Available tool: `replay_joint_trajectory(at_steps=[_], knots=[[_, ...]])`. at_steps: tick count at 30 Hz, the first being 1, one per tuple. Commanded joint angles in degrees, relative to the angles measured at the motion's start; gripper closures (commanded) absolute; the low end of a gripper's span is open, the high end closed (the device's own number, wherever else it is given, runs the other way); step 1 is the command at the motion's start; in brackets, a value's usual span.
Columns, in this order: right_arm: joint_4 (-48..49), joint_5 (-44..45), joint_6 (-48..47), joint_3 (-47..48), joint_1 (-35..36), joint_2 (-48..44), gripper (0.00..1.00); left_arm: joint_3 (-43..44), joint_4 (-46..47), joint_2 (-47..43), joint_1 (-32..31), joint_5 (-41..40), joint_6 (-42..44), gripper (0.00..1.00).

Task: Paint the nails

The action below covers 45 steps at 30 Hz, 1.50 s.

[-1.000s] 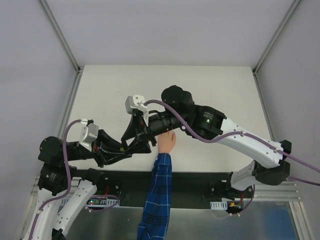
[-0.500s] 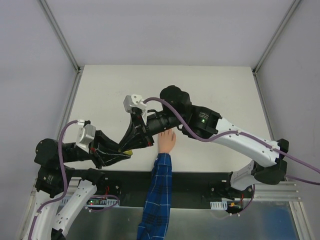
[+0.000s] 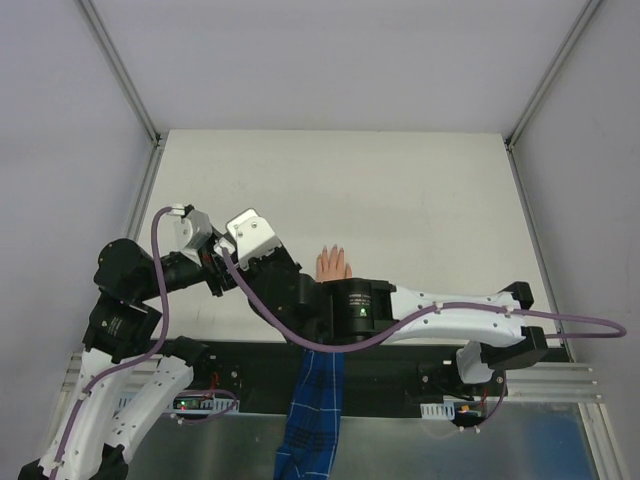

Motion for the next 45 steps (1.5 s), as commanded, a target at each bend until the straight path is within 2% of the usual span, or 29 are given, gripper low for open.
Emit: replay_joint_trajectory(at_steps=[1, 3, 4, 5, 6, 7, 8, 9, 10, 11, 12, 14, 15, 17, 18, 22, 29, 33, 38, 41, 44, 45], knots=[[-3.19, 3.9, -3.04, 1.2, 1.01, -0.3, 0.85, 0.8, 4.57, -1.37, -0.01, -0.74, -0.91, 1.0], [-0.55, -2.12, -5.32, -1.35, 0.84, -2.5, 0.73, -0.34, 4.39, -2.59, -0.01, 0.14, -1.97, 1.0], [-0.11, -4.43, -5.5, -2.49, 0.75, -5.04, 0.61, -0.87, 4.3, -3.04, -0.09, 0.4, -2.85, 1.0], [0.16, -6.8, -5.59, -4.77, 0.31, -6.37, 0.55, -1.22, 4.21, -4.08, -0.01, 1.27, -3.2, 1.0], [0.16, -13.09, -6.03, -5.75, 0.14, -7.68, 0.49, -2.01, 4.21, -4.53, -0.01, 1.89, -3.56, 1.0], [0.07, -16.37, -7.08, -6.98, -0.56, -10.83, 0.38, -2.28, 4.04, -4.88, -0.01, 2.59, -4.34, 1.0], [-0.02, -19.71, -7.96, -9.16, -0.74, -12.25, 0.33, -2.54, 4.12, -5.41, -0.09, 3.47, -4.7, 1.0], [-0.1, -28.36, -8.92, -10.49, -1.09, -14.01, 0.29, -2.89, 4.21, -5.67, -0.01, 5.74, -5.14, 1.0], [-0.19, -33.06, -10.93, -11.72, -2.23, -15.51, 0.24, -2.98, 4.13, -5.85, -0.01, 6.81, -5.84, 1.0], [-0.28, -38.15, -11.74, -14.26, -3.02, -18.83, 0.21, -2.9, 4.12, -5.94, -0.09, 8.56, -6.11, 1.0], [-0.63, -47.69, -12.18, -15.24, -3.9, -20.16, 0.2, -2.81, 4.12, -5.94, -0.01, 11.36, -6.37, 1.0], [-2.11, -57.66, -11.4, -16.13, -8.2, -22.8, 0.17, -2.46, 4.12, -5.94, -0.01, 14.02, -7.16, 1.0], [-2.47, -69.11, -10.61, -15.96, -10.13, -23.16, 0.17, -2.02, 4.12, -6.03, -0.01, 14.98, -7.51, 1.0], [-2.22, -77.8, -8.6, -15.78, -15.49, -23.52, 0.17, -1.67, 4.21, -6.29, -0.01, 17.45, -8.04, 1.0], [-1.95, -84.63, -8.23, -15.34, -16.99, -23.0, 0.18, -1.14, 4.13, -6.29, -0.01, 18.15, -8.3, 1.0], [-1.25, -93.91, -6.3, -11.92, -22.44, -19.66, 0.25, -0.52, 4.12, -6.47, -0.01, 20.09, -9.18, 1.0], [4.54, -108.93, 0.2, -6.3, -25.53, -12.36, 0.42, 0.27, 4.12, -6.38, -0.01, 22.02, -10.15, 1.0], [6.66, -112.55, 2.75, -4.88, -25.71, -9.72, 0.52, 0.97, 4.12, -6.56, -0.01, 22.55, -10.41, 1.0], [8.95, -114.4, 5.3, -4.79, -25.71, -8.23, 0.56, 1.76, 4.12, -6.56, -0.01, 22.9, -10.68, 1.0], [9.3, -114.58, 6.0, -4.88, -25.71, -7.7, 0.65, 2.11, 4.12, -6.47, -0.01, 22.82, -10.68, 1.0], [9.48, -114.41, 6.27, -5.23, -25.71, -7.52, 0.81, 2.38, 4.12, -6.38, -0.01, 22.03, -10.68, 1.0], [9.48, -114.23, 5.84, -5.58, -25.79, -8.04, 0.91, 2.46, 4.12, -6.55, -0.01, 21.5, -10.68, 1.0]])
